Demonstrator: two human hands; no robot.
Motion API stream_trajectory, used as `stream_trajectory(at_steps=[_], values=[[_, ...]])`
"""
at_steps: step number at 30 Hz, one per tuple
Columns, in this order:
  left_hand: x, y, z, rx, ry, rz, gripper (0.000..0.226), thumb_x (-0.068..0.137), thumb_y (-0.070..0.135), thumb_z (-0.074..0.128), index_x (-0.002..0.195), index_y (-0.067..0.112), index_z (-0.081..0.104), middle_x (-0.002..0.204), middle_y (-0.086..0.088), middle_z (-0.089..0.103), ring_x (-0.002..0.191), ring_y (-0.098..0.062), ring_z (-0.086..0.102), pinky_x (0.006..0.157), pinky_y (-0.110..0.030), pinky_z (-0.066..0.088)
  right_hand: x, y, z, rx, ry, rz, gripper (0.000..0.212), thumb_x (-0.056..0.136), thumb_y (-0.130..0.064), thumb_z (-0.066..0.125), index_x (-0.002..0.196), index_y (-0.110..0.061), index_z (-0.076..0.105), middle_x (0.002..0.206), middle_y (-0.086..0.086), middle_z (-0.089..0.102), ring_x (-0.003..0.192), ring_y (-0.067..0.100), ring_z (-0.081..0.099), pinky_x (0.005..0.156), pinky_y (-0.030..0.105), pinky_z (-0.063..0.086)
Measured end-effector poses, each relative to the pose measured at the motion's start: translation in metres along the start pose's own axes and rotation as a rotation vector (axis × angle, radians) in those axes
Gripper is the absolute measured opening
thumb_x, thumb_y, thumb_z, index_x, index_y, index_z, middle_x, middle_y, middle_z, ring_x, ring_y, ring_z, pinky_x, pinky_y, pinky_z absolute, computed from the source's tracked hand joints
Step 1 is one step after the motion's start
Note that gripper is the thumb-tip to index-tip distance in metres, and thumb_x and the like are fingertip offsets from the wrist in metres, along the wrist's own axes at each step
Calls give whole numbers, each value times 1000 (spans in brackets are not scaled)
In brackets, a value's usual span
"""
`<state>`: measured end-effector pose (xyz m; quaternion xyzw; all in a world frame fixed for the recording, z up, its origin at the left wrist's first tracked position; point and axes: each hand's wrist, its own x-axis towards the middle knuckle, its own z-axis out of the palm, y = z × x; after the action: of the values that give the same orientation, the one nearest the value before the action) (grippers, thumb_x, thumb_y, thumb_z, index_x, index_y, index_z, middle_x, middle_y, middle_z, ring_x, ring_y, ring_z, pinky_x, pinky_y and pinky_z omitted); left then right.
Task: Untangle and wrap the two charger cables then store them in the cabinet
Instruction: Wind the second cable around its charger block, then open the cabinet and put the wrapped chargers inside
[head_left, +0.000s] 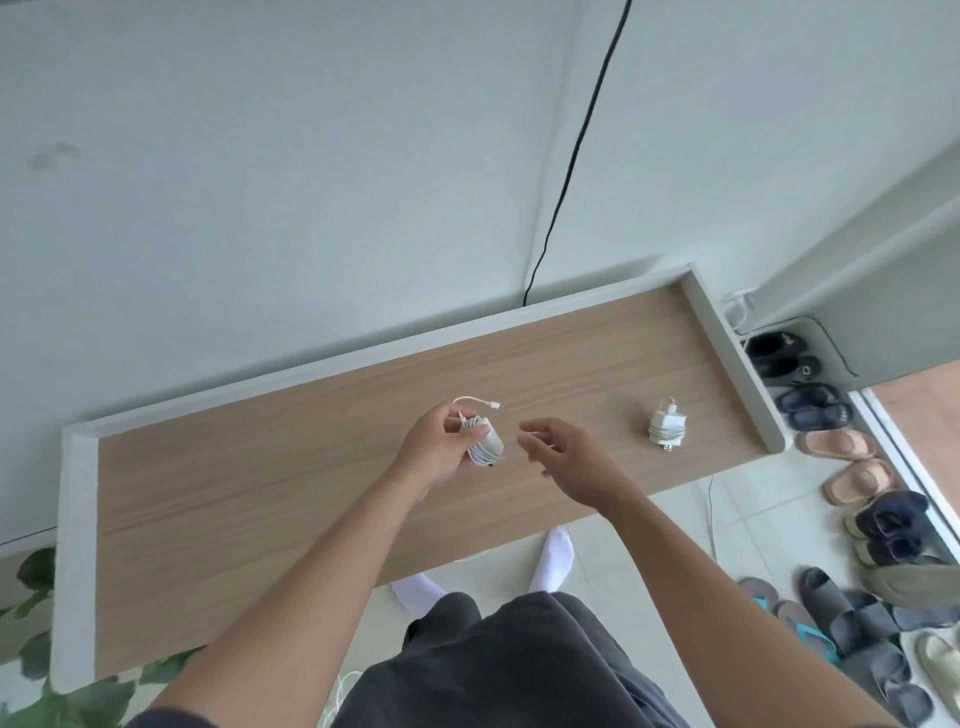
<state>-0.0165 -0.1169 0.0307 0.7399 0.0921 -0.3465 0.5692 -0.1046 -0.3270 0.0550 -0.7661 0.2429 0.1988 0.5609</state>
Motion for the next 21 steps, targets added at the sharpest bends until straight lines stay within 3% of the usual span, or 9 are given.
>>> stream_trajectory(at_steps=[4, 7, 11, 16, 21], values=[[35, -16, 31, 190, 49, -21, 25, 91, 29, 87, 110, 24, 72, 120, -8, 76, 105, -27, 78, 84, -48, 69, 18, 32, -46, -67, 153, 6, 30, 105, -34, 71, 131, -21, 72, 123, -6, 75, 114, 15, 71, 104, 38, 57], [52, -22, 53, 478, 94, 61, 25, 90, 28, 86, 110, 22, 72, 118, -4, 74, 104, -26, 73, 88, -42, 63, 29, 57, -77, -249, 303, -15, 32, 102, -29, 73, 133, -21, 72, 131, -4, 67, 127, 24, 60, 116, 42, 45], [67, -35, 78, 654, 124, 122, 28, 90, 22, 87, 113, 17, 71, 114, -7, 68, 103, -27, 66, 81, -33, 47, 43, 94, -111, -387, 397, 57, 51, 96, -28, 72, 145, -30, 62, 152, 9, 48, 143, 34, 44, 120, 41, 29], [76, -44, 96, 714, 180, 160, 28, 90, 26, 87, 114, 20, 74, 112, -4, 70, 105, -26, 64, 90, -39, 52, 52, 118, -141, -404, 392, 192, 69, 98, -30, 71, 161, -36, 44, 169, 9, 23, 149, 39, 31, 122, 60, 34], [81, -48, 104, 657, 222, 159, 38, 89, 33, 89, 121, 17, 76, 117, -3, 72, 112, -26, 66, 95, -38, 52, 66, 150, -154, -416, 324, 178, 68, 97, -21, 74, 159, -29, 46, 158, 17, 36, 139, 44, 47, 121, 55, 38]])
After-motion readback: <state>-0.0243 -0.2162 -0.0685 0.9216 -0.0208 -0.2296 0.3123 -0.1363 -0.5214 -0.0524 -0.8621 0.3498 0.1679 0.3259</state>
